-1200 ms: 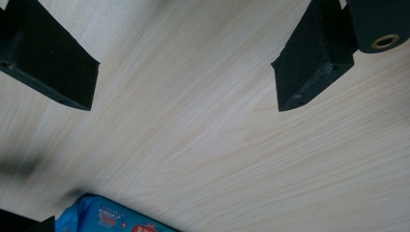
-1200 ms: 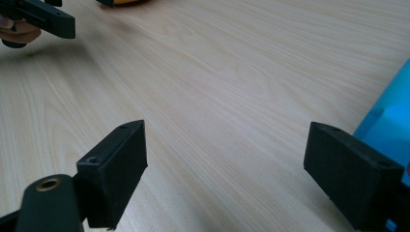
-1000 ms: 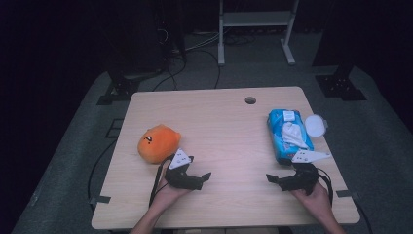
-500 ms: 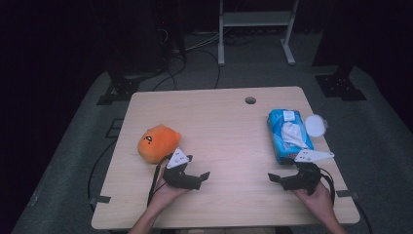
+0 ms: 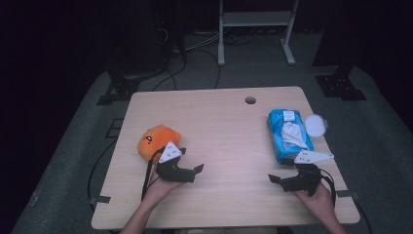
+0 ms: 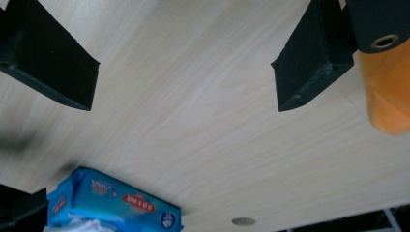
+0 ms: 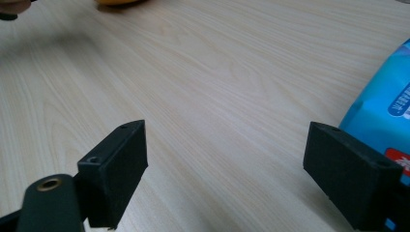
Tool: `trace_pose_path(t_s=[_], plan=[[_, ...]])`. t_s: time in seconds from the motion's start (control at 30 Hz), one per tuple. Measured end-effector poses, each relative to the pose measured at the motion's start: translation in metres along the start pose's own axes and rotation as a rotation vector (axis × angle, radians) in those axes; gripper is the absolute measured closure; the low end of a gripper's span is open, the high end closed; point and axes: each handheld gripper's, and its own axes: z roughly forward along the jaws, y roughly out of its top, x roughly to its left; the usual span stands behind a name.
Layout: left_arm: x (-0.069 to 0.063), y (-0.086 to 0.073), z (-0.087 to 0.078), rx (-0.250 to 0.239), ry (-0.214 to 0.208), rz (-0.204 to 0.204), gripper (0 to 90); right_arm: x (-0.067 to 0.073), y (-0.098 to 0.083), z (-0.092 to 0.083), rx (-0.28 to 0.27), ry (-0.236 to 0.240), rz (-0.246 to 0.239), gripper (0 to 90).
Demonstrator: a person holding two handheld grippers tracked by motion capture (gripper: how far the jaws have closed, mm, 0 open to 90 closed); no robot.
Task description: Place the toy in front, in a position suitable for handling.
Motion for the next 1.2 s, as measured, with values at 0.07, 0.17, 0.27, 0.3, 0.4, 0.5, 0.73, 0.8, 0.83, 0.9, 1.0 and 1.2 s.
trace_pose_path(t_s=[0.07,0.17,0.27,0.3,0.4,0.5,0.73,0.8,0.83,0.9,1.0,1.2], plan=[[0.002,0.006,-0.004,-0.013,0.015,0.024,8.1,0.000,0.000,0.001,0.002,0.004,-0.002,14.6],[0.006,0.014,-0.008,-0.028,0.022,0.043,8.1,0.001,0.000,0.002,0.008,0.005,-0.005,14.6],[0.013,0.022,-0.013,-0.039,0.029,0.045,8.1,0.002,0.000,0.002,0.006,0.005,-0.001,14.6],[0.016,0.024,-0.015,-0.047,0.034,0.045,8.1,0.002,0.000,0.001,0.003,0.009,0.002,14.6],[0.026,0.027,-0.021,-0.063,0.061,0.054,8.1,0.002,0.000,0.001,-0.012,0.031,0.019,14.5],[0.037,0.028,-0.026,-0.066,0.087,0.048,8.1,0.002,0.000,0.001,-0.011,0.032,0.015,14.4],[0.062,0.031,-0.039,-0.083,0.156,0.031,8.0,0.002,0.003,-0.003,-0.033,0.027,0.015,14.3],[0.064,0.031,-0.040,-0.086,0.164,0.026,8.0,0.001,0.003,-0.004,-0.033,0.024,0.013,14.3],[0.071,0.033,-0.042,-0.089,0.172,0.021,8.0,0.001,0.003,-0.003,-0.032,0.024,0.017,14.3],[0.078,0.033,-0.044,-0.091,0.176,0.018,8.1,0.000,0.002,-0.003,-0.022,0.026,0.017,14.3],[0.089,0.032,-0.045,-0.069,0.188,0.019,8.1,0.000,0.002,-0.003,-0.021,0.028,0.014,14.3],[0.106,0.022,-0.046,-0.051,0.168,-0.011,9.2,0.002,0.003,-0.002,-0.014,0.027,-0.001,14.3]])
